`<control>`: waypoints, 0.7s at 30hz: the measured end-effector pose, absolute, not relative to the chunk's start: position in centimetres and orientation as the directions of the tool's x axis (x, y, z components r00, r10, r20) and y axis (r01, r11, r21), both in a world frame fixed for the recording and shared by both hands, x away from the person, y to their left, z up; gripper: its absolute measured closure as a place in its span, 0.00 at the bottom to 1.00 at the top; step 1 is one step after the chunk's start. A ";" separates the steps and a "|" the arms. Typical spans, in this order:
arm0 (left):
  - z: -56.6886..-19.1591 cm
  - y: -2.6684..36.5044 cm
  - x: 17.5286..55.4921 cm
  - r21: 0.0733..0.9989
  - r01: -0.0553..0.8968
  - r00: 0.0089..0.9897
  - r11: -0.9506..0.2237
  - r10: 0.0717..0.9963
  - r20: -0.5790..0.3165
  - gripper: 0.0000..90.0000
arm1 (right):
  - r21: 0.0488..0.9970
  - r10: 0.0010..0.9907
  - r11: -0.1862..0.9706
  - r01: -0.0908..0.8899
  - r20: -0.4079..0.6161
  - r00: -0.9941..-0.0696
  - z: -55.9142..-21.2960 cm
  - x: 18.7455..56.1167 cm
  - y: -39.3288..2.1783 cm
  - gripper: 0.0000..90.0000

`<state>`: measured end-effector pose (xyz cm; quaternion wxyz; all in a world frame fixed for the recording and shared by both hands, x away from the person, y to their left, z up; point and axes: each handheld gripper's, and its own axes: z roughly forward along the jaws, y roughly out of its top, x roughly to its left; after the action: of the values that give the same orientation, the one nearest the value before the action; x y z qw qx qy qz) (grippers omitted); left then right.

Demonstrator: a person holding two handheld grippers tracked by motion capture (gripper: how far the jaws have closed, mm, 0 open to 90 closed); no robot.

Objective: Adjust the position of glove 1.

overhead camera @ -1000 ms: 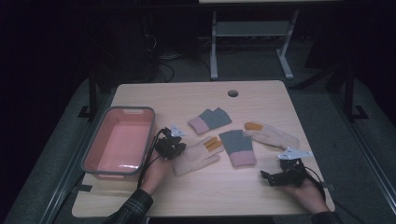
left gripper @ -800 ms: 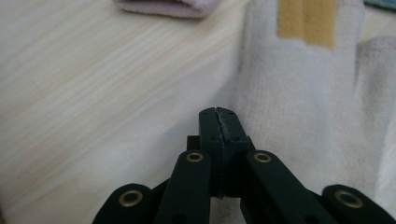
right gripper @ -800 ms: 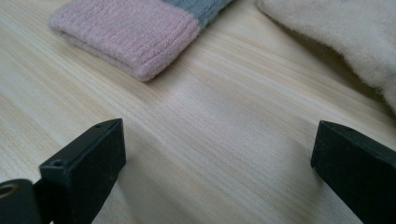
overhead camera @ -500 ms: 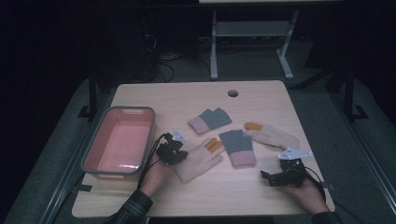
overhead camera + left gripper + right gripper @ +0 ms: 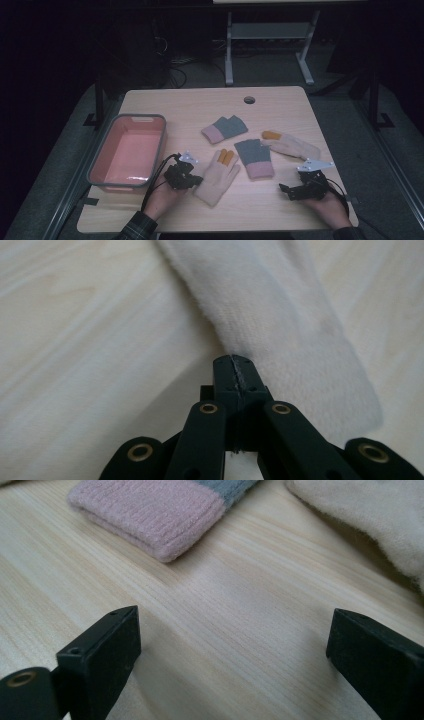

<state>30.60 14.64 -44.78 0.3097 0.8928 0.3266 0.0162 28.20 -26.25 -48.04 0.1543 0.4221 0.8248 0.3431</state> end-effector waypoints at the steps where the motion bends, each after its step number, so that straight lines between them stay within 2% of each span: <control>1: -44.8 14.5 30.4 0.565 0.572 0.790 -0.595 0.585 -0.184 0.99 | 0.698 0.801 0.409 0.589 0.035 -0.597 -48.1 28.2 -26.2 0.08; 9: -45.0 12.9 29.5 0.567 0.521 0.840 -0.638 0.500 -0.210 1.00 | 0.709 0.799 0.403 0.579 0.036 -0.600 -48.2 28.1 -26.3 0.08; 21: -45.4 10.5 28.7 0.583 0.473 0.876 -0.661 0.424 -0.229 1.00 | 0.712 0.797 0.404 0.575 0.035 -0.603 -48.2 28.1 -26.3 0.08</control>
<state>28.73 10.50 -45.43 0.3300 0.9105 0.2463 -0.0365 28.12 -26.31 -48.24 0.1574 0.4166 0.8230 0.3527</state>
